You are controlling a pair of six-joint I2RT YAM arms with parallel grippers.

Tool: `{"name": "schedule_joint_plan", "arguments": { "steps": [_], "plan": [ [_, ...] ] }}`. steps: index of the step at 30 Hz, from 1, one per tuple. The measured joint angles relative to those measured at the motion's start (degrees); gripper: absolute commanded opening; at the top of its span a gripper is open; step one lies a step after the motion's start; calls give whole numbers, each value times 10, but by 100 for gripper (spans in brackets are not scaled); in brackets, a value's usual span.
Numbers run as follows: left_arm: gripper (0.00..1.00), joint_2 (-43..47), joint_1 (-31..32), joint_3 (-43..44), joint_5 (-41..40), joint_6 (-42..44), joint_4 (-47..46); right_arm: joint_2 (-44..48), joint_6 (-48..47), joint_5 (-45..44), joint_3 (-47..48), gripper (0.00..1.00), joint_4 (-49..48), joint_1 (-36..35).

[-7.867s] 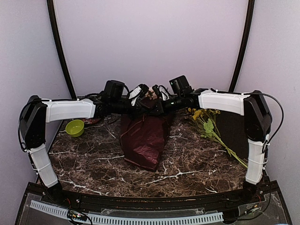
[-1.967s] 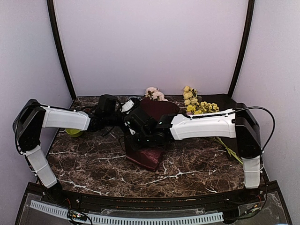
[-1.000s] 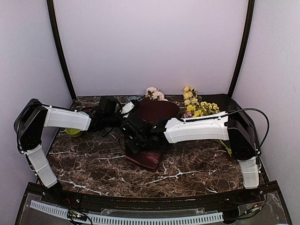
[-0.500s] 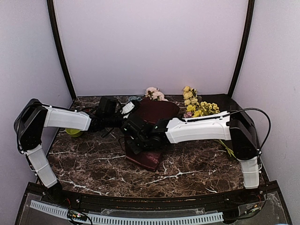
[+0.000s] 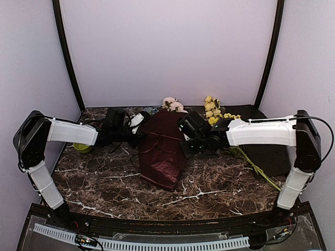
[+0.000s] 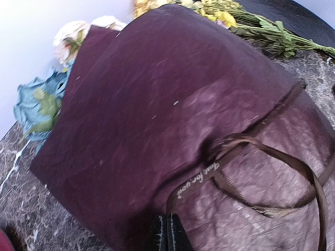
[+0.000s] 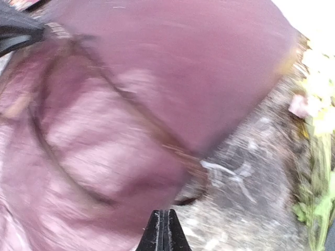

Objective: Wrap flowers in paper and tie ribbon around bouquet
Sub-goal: Cross the ribbon over the folded bouquet.

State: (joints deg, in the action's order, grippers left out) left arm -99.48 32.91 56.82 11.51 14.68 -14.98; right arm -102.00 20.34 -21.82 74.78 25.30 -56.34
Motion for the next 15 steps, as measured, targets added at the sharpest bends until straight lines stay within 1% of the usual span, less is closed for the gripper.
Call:
{"name": "schedule_joint_plan", "arguments": {
  "steps": [6, 9, 12, 13, 15],
  "plan": [
    [0, 2, -9, -12, -14, -6, -1, 88, 12, 29, -71, 0, 8, 43],
    [0, 2, -9, -17, -12, -8, -2, 134, 19, 62, -123, 0, 6, 68],
    [0, 2, -9, -20, 0, -10, -2, 150, 14, 108, -147, 0, 4, 82],
    [0, 2, -9, -20, 2, -11, -3, 147, 13, 124, -147, 3, -1, 82],
    [0, 2, -9, -20, 8, -14, -5, 133, 12, 156, -139, 13, -19, 72]
  ]
}}
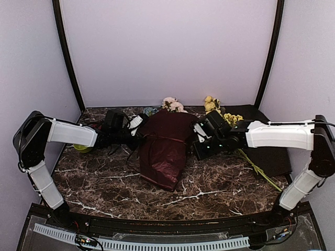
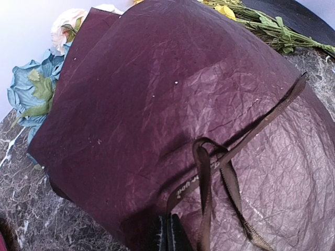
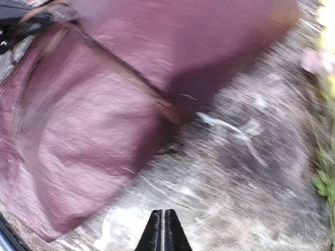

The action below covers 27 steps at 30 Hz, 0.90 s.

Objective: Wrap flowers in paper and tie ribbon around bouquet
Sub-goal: Cross the ribbon over the folded bouquet, then tie the ribbon around the folded bouquet.

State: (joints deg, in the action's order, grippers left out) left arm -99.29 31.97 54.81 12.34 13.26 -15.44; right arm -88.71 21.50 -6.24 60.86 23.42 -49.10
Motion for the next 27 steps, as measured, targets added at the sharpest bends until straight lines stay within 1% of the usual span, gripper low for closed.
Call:
{"name": "schedule_joint_plan", "arguments": {
  "steps": [3, 5, 7, 12, 16, 20, 27],
  "plan": [
    [0, 0, 0, 0, 7, -4, -1, -63, -7, 19, 65, 23, -14, -35],
    [0, 0, 0, 0, 10, -6, -3, -120, -10, 22, 133, 31, -24, -64],
    [0, 0, 0, -2, 12, -9, -4, -168, -5, 27, 191, 37, -41, -87],
    [0, 0, 0, -5, 20, -16, -5, -242, 19, 21, 274, 48, -53, -123],
    [0, 0, 0, -5, 22, -20, -8, -296, 38, -16, 329, 51, -44, -130],
    [0, 0, 0, -5, 20, -24, -8, -352, 50, -86, 390, 53, 3, -132],
    [0, 0, -3, -5, 25, -24, -12, -393, 45, -177, 430, 49, 58, -151]
  ]
}}
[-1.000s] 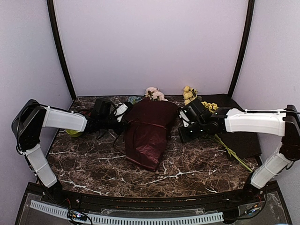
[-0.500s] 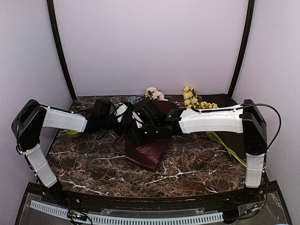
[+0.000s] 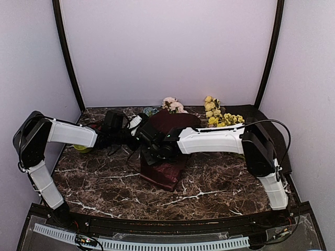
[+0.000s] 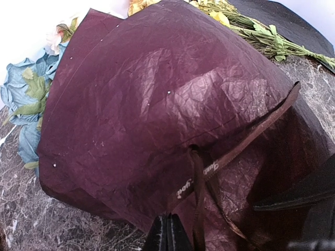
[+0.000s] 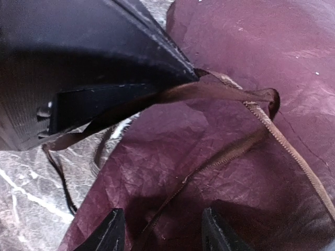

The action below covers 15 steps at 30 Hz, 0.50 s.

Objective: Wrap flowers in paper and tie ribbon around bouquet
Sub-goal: Tie the ribbon around the folded bouquet.

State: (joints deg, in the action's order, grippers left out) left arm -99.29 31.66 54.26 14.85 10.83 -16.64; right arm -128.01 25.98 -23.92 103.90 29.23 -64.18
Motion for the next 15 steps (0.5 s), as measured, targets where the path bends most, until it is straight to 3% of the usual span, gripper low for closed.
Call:
{"name": "schedule_joint_plan", "arguments": {
  "steps": [6, 15],
  "plan": [
    [0, 0, 0, 0, 6, 0, 0, -10, -10, -57, 12, 42, 18, -10],
    [0, 0, 0, 0, 6, 0, 0, -27, -33, -103, 24, 11, 40, -11]
  ]
}}
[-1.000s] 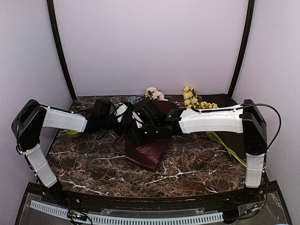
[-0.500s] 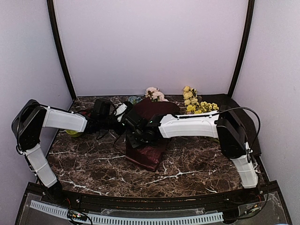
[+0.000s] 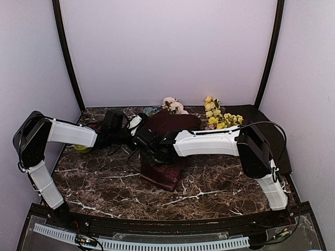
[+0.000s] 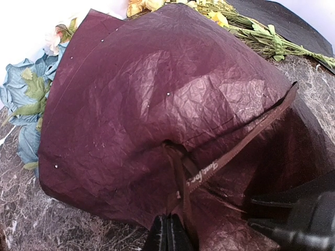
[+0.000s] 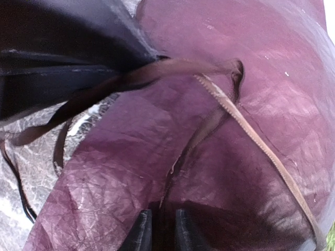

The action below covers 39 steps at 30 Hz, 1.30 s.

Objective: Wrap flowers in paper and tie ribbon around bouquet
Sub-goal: Tie the ribbon around the folded bouquet.

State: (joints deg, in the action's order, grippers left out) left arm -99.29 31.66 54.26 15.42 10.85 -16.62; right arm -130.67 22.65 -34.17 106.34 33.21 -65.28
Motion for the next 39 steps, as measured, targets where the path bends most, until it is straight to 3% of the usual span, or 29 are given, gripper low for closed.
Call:
{"name": "schedule_joint_plan", "arguments": {
  "steps": [3, 11, 23, 33, 39],
  "plan": [
    [0, 0, 0, 0, 0, 0, 0, 0, -3, -3, 0, 0, 5, 0],
    [0, 0, 0, 0, -10, 1, 0, 15, -12, 12, -19, 0, -2, 0],
    [0, 0, 0, 0, -45, 7, 9, 245, 2, 135, -219, 0, -64, 58],
    [0, 0, 0, 0, -63, 13, 13, 329, 13, 191, -339, 0, -80, 128],
    [0, 0, -5, 0, -103, 13, 19, 399, 19, 181, -417, 0, -83, 182]
  ]
}}
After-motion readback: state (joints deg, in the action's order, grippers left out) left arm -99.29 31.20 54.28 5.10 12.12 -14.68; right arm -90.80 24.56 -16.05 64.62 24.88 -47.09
